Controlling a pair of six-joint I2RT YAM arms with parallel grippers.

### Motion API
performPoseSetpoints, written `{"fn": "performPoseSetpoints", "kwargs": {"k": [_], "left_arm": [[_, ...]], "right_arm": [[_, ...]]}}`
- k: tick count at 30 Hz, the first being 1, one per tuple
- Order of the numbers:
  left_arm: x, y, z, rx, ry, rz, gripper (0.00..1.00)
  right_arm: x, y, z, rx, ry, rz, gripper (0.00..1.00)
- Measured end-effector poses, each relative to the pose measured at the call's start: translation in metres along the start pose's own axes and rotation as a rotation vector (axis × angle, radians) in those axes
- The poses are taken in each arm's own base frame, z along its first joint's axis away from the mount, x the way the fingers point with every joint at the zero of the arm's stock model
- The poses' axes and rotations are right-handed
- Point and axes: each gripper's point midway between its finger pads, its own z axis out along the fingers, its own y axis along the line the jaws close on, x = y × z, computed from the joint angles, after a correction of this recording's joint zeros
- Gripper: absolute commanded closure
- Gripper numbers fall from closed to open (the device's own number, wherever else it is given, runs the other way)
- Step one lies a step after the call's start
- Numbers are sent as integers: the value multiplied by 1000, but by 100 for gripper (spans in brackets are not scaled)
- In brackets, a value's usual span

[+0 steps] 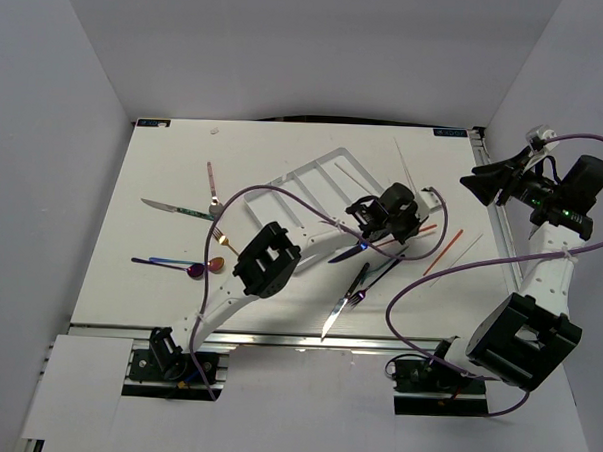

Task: Sort the eating utensils into containers

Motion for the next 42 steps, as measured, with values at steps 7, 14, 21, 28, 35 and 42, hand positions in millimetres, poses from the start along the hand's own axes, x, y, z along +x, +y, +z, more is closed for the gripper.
{"fn": "performPoseSetpoints", "kwargs": {"k": [7,14,21,28,35,42], "left_arm": [[-24,-4,-10,11,-40,-21,100],[-38,-1,-19,23,-69,-107,100],[-50,45,-49,-22,-124,-306,100],[-64,125,-92,-226,-254,-537,100],[-65,174,-114,-490,-372,-725,100],[-59,209,-134,-701,-487,-907,100]], "right_arm": [[0,0,0,0,0,0,44],[0,0,0,0,0,2,44],[0,0,0,-1,0,3,43],[1,0,-1,-1,-1,4,43],[4,0,-1,-2,-1,10,43],[4,0,-1,-2,0,11,43]]}}
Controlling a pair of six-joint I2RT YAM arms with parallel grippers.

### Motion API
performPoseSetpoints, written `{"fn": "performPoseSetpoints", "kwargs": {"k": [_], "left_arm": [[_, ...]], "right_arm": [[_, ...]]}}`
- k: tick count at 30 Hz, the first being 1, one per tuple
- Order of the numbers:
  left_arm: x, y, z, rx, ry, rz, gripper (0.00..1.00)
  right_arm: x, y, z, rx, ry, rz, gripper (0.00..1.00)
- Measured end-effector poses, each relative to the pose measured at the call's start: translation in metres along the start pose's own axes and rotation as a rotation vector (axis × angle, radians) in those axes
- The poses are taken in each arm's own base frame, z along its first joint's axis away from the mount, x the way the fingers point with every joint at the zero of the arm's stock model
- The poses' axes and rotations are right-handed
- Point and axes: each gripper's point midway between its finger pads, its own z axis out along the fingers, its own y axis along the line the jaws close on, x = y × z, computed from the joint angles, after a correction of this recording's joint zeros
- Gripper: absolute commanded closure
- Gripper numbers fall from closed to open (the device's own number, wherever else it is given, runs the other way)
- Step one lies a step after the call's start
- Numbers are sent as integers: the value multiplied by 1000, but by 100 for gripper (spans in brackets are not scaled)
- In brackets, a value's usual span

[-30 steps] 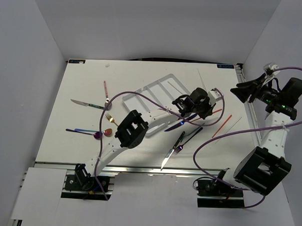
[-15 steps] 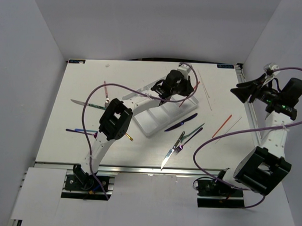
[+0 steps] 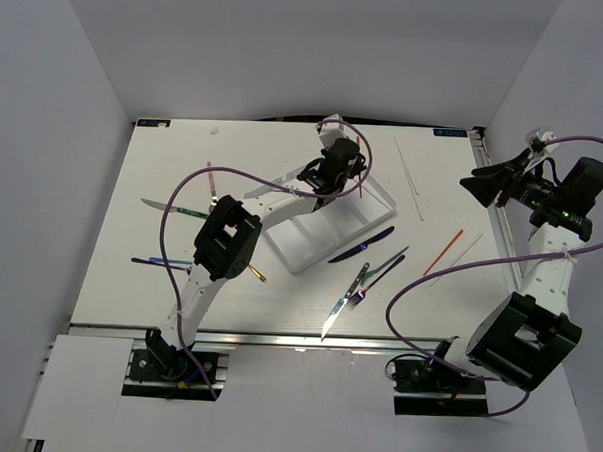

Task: Sort the eating utensils into containers

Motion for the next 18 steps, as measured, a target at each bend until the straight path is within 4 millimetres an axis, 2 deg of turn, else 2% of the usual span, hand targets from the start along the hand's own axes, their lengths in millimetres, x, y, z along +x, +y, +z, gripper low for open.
{"fn": "performPoseSetpoints", "kwargs": {"k": [10,13,18], "left_arm": [[-43,25,14,-177,-223,-124,100],[-40,32,20,-204,-248,-144,100],[-19,48,29,-239,-236,-161,100]], "right_arm": [[0,0,0,0,0,0,43],[0,0,0,0,0,0,44],[0,0,0,0,0,0,43]]}}
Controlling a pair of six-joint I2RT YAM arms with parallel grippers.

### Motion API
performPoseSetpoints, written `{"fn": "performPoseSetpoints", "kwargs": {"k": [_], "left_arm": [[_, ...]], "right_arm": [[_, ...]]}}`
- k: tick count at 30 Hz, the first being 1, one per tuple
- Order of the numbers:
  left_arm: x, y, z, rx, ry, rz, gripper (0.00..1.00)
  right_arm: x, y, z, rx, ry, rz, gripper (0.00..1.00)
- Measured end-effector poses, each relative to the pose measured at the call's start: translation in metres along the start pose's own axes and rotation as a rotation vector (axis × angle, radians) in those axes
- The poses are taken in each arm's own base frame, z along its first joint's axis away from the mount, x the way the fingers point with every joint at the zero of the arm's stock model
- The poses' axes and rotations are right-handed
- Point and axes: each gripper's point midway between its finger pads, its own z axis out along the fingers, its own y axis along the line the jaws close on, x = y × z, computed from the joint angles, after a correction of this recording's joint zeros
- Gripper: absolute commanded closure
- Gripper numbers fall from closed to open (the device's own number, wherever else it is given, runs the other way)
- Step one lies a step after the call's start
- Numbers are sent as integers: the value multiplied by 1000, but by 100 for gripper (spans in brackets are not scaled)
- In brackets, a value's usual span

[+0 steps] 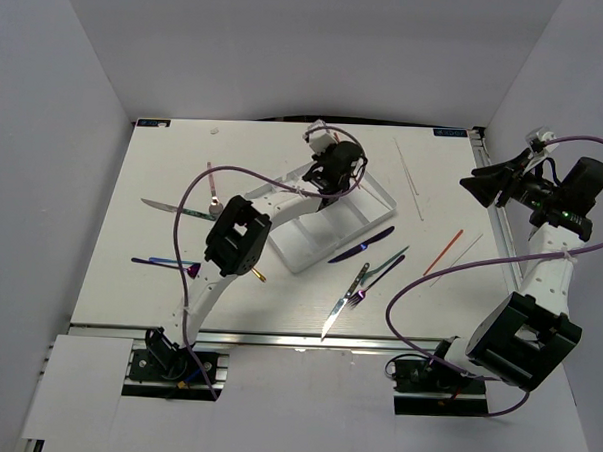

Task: Sort the eating utensils into containers

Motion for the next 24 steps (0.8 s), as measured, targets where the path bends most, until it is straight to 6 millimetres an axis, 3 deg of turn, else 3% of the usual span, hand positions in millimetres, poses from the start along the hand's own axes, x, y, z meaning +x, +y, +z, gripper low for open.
{"fn": "performPoseSetpoints", "kwargs": {"k": [6,15,21,24], "left_arm": [[25,19,8,-30,29,10,100],[54,29,14,-28,88,8,100],[62,25,12,-3,129,1,82],[70,24,10,18,166,-1,61]], "right_arm": [[0,0,0,0,0,0,43],[2,-2,1,0,2,8,43],[3,-2,1,-1,2,9,43],[5,-4,1,-1,5,15,43]]}}
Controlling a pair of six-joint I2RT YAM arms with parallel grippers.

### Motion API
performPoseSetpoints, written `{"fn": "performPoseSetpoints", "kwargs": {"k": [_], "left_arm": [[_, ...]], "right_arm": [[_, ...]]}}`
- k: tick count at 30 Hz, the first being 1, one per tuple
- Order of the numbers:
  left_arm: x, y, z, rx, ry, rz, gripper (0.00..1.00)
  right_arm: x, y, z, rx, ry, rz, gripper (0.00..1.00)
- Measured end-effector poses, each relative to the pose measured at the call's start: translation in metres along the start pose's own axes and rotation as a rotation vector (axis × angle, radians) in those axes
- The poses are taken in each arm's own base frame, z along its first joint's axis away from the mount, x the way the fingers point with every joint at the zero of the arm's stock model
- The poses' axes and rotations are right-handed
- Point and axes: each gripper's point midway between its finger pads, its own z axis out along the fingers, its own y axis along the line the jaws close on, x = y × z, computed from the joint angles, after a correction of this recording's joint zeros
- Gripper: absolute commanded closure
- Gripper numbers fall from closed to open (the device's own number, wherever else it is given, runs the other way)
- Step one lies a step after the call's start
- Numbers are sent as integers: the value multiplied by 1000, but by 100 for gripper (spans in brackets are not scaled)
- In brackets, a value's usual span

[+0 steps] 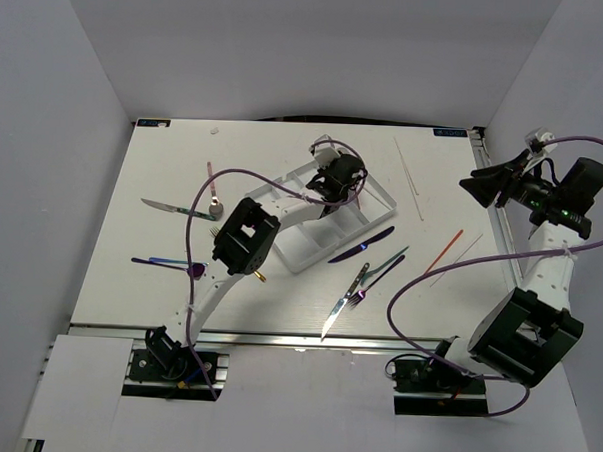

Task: Sort the eating utensils into containers

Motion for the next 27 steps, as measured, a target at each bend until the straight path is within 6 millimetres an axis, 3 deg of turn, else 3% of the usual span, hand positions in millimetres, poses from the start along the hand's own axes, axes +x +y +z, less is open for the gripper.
{"fn": "performPoseSetpoints", "kwargs": {"k": [5,12,16,17,18,19,23,24,27], "left_arm": [[10,0,-5,30,47,9,44],[4,1,-28,46,97,42,42],[-11,-15,-48,108,128,111,42],[-18,-24,-55,136,138,132,39],[-27,-32,-63,169,150,154,36],[-34,-42,-73,213,169,180,34],[-76,-70,-137,446,286,282,16],[-93,-74,-161,530,326,303,12],[-126,-74,-207,657,379,349,9]], "right_arm": [[8,-3,1,-2,12,34,43],[17,-4,3,4,61,37,42],[28,-1,14,-12,150,-39,40],[35,2,19,-28,184,-65,37],[44,7,24,-51,226,-86,19],[55,15,29,-87,269,-120,11],[114,57,36,-316,449,-327,11],[134,72,31,-393,495,-382,11],[172,99,10,-539,592,-477,11]]}}
